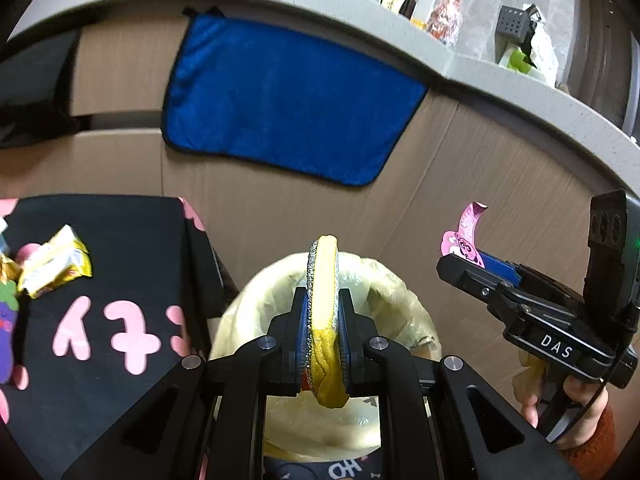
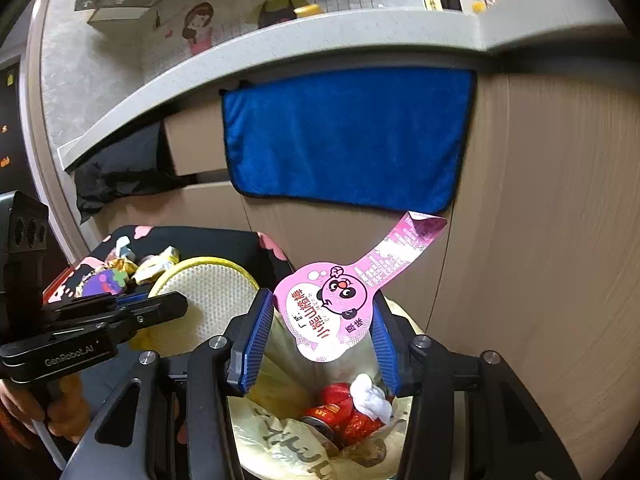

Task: Collect trash
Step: 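Carry pad and card over the yellow bin and open both tools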

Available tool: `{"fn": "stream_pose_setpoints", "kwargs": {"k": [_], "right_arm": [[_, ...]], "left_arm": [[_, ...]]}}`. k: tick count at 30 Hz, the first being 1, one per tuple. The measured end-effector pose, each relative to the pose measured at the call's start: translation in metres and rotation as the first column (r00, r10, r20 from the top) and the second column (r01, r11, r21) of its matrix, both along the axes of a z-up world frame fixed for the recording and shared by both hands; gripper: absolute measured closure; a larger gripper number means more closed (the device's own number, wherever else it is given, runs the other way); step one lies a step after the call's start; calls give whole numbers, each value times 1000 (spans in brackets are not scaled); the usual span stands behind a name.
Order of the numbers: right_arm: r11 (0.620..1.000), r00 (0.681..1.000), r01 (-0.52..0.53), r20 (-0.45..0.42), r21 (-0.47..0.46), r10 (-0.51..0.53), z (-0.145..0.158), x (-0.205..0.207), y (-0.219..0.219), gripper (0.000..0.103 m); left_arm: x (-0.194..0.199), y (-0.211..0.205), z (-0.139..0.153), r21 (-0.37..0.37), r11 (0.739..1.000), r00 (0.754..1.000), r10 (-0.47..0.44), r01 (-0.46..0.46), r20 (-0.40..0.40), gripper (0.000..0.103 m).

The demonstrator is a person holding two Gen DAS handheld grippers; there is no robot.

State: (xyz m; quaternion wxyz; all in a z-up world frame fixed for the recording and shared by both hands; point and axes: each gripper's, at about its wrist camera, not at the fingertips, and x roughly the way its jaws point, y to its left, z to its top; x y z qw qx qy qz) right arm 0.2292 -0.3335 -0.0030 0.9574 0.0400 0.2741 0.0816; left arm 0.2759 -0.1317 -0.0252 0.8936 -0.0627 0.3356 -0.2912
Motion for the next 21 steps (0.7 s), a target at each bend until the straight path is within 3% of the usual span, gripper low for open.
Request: {"fn": "stream_pose_setpoints", "kwargs": {"k": [12,14,16,21], "right_arm": [[1000,999,11,-51,27,-9,-23,13,-9,58],[999,999,9,-54,31,-7,-23,16,-9,58],[999,999,13,-51,32,-12,-24,17,-10,58],[998,998,26,-56,59,-23,-29,21,-12,58]], "left_arm": [[17,-14,-24,-4,1000,998,-23,23,-59,88],[22,-16,-28,-29,997,994,-70,68,-80,82],[24,-18,-31,-18,996,992,-86,85,-91,62],[19,1,-26,-22,1000,998,-24,23,-63,62]]}}
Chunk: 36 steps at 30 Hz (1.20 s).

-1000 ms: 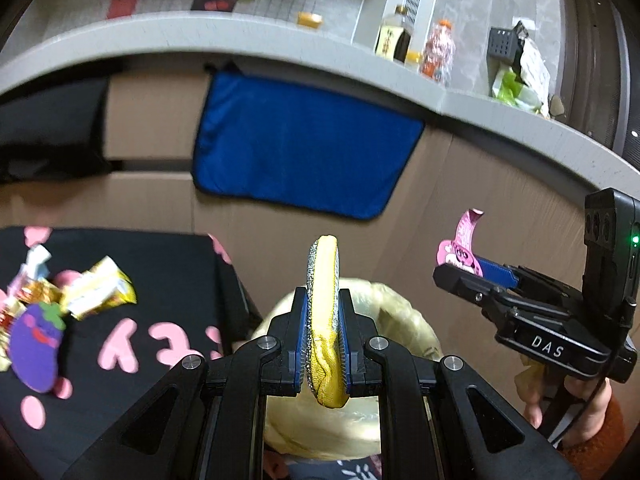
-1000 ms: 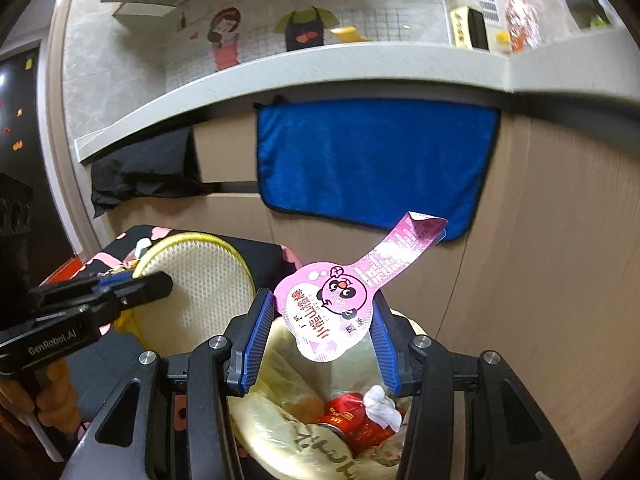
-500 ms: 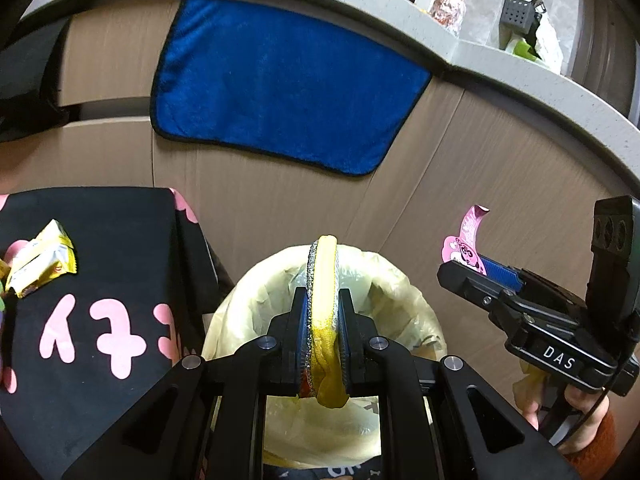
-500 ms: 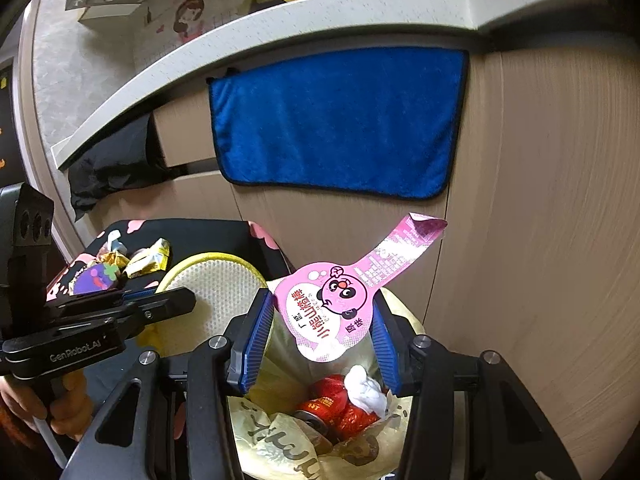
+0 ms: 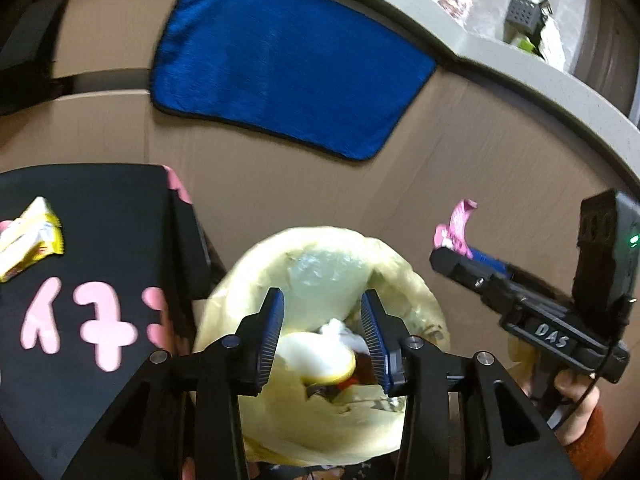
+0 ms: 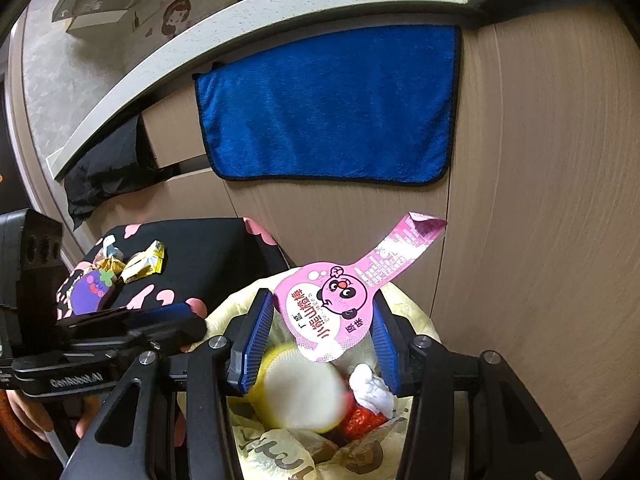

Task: Collect trash
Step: 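Carry pad and card over the yellow bin and open both tools, then move both tools back over the table trash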

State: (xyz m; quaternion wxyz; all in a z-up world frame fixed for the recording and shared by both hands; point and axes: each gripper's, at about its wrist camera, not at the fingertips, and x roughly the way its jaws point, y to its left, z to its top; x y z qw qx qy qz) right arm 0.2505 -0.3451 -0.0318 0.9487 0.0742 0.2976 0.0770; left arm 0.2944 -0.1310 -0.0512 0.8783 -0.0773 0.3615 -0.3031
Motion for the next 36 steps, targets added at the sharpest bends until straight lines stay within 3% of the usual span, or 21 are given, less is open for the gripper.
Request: {"fn": "stream_pose_setpoints", "kwargs": {"k": [3,4,6,13,19,25,33,36], "right_arm": [[1000,1000,4,-17,3,-4,-8,4,3,54],[1000,1000,5,-23,-3,-5,-10,6,5,45],[1000,1000,12,-24,-15,-13,-13,6,10,38],[999,1000,2,9,-46,-1,8,-4,30,38],[998,996,-30,85,-51,34,40,-25,61,38],[992,986,-86,137,-94,99,62,-36,109,38],[966,960,-237,128,-107,250,62,-29,184,38],[955,953,-271,110,-119,284,53,-24,205,38]], "left_arm": [[-12,15,12,10,999,997,38,-39,61,61],[-18,20,17,13,999,995,47,-48,83,60],[-25,28,25,6,999,994,49,-50,101,59],[-51,60,61,-16,998,986,65,-64,156,58],[-75,113,86,-42,987,964,160,-155,212,58],[-95,185,103,-58,950,912,312,-308,266,58],[-94,274,80,-129,878,856,479,-461,195,57],[-85,294,60,-143,861,850,506,-488,146,56]]}}
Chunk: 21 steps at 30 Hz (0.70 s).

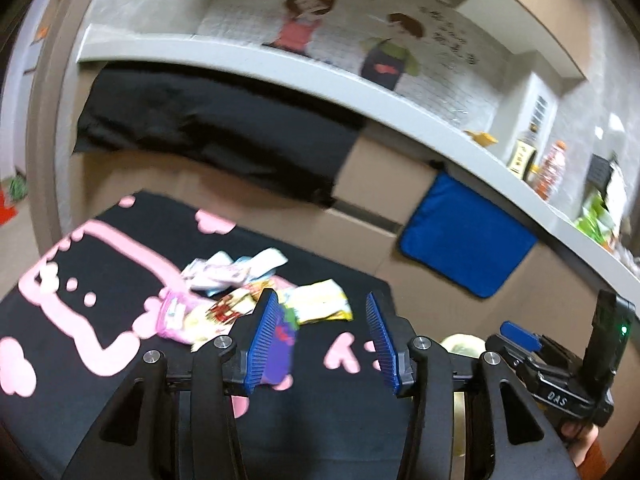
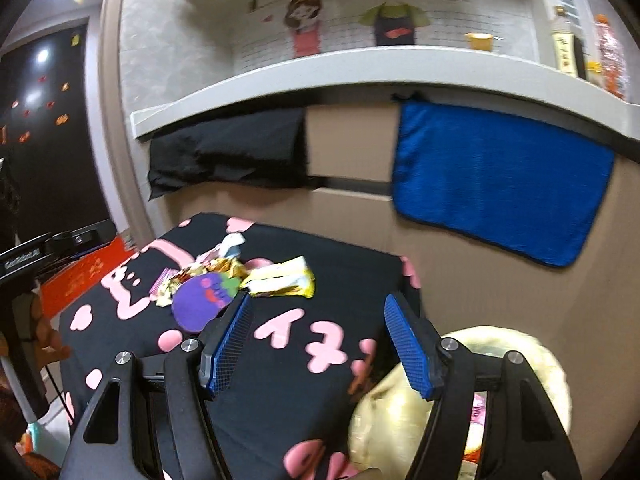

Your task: Collect trash

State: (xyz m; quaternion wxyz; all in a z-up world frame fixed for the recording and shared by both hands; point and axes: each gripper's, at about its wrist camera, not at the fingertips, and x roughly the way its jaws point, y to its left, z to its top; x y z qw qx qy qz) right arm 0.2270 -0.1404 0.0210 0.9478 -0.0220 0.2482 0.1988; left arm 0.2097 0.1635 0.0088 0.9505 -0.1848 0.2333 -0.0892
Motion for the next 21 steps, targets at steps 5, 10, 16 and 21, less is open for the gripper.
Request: {"fn": "stream_pose_setpoints", "kwargs": {"k": [5,10,16,21], "right_arm": [[999,998,-38,-56,-17,37,-25,19,23,38],[998,992,-59,-117,-18,57,-50,44,36,38],[996,980,-89,-179,-25,83,-76,66,49,38],[994,972,-106,-213,-30,97,-89,79,55,38]], "left_arm": [[19,19,-36,-31,999,998,9,-11,-68,55],[42,24,-67,-53,998,991,-28,21,-134,55],[61,27,-81,-73,997,986,-45,33,-164,55],[77,20,-90,-63,997,980,-52,41,-190,55]]}}
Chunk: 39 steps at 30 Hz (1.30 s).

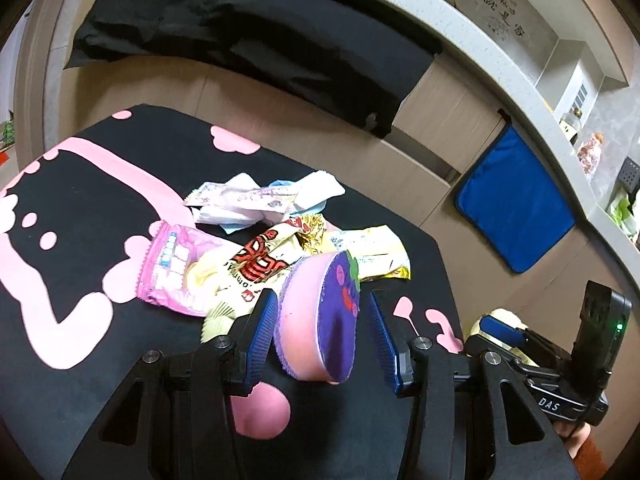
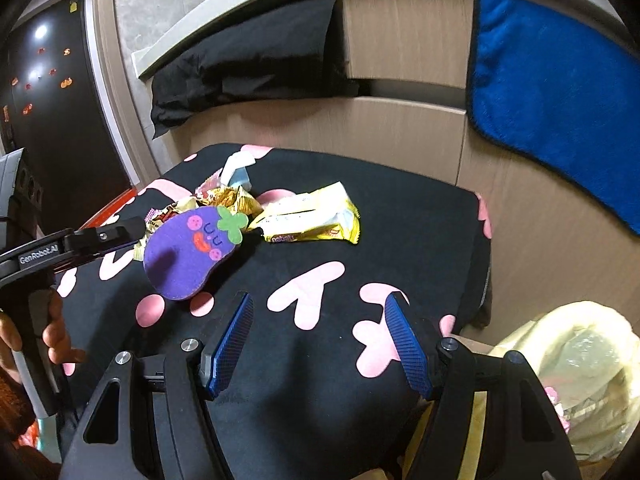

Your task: Collect trash

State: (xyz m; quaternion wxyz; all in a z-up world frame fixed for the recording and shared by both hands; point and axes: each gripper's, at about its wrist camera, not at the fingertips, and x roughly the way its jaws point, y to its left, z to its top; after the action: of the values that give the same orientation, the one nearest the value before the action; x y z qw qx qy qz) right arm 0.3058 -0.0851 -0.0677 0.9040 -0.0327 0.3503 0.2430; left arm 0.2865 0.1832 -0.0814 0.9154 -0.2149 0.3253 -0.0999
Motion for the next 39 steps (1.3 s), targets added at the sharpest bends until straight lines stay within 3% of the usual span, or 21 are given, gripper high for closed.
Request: {"fn": "stream_pose_setpoints", "kwargs": {"k": [9,12,15,18,20,22,28,32,39], "right_arm": [[999,1000,-9,10,-31,9,4,16,5,38],[999,1000,-4,22,-34,5,11,30,11,38],[1000,1000,-15,-10,-3,15,13,56,20,38],[999,999,-31,-21,-28,31,11,83,37,38],[997,999,-40,-3,-64,40,9,100,50,48],[994,999,-34,5,-101,35,4,121,64,64],[992,997,-55,-65,-112,48,-12,163,86,67],[988,989,-90,-131,-126,74,-26,158,82,67],[986,976,-134,-188,-103,113,-33,77,51,66]], "left_arm": [[25,-6,-11,14,1000,999,15,-14,-42,57],[20,-2,-14,27,999,998,22,-21,-52,72],[12,3,-17,29,999,996,19,-16,-82,78],[-1,8,-18,31,999,995,-12,15,-101,79],[-12,13,-16,33,999,996,-19,22,-87,79],[-18,18,-14,21,1000,997,-21,22,-77,79],[-28,41,-11,-62,998,1000,-7,5,-30,73],[-29,49,-13,-91,996,1000,16,-18,-25,71],[-34,50,-14,-133,991,999,26,-29,-24,70]]}}
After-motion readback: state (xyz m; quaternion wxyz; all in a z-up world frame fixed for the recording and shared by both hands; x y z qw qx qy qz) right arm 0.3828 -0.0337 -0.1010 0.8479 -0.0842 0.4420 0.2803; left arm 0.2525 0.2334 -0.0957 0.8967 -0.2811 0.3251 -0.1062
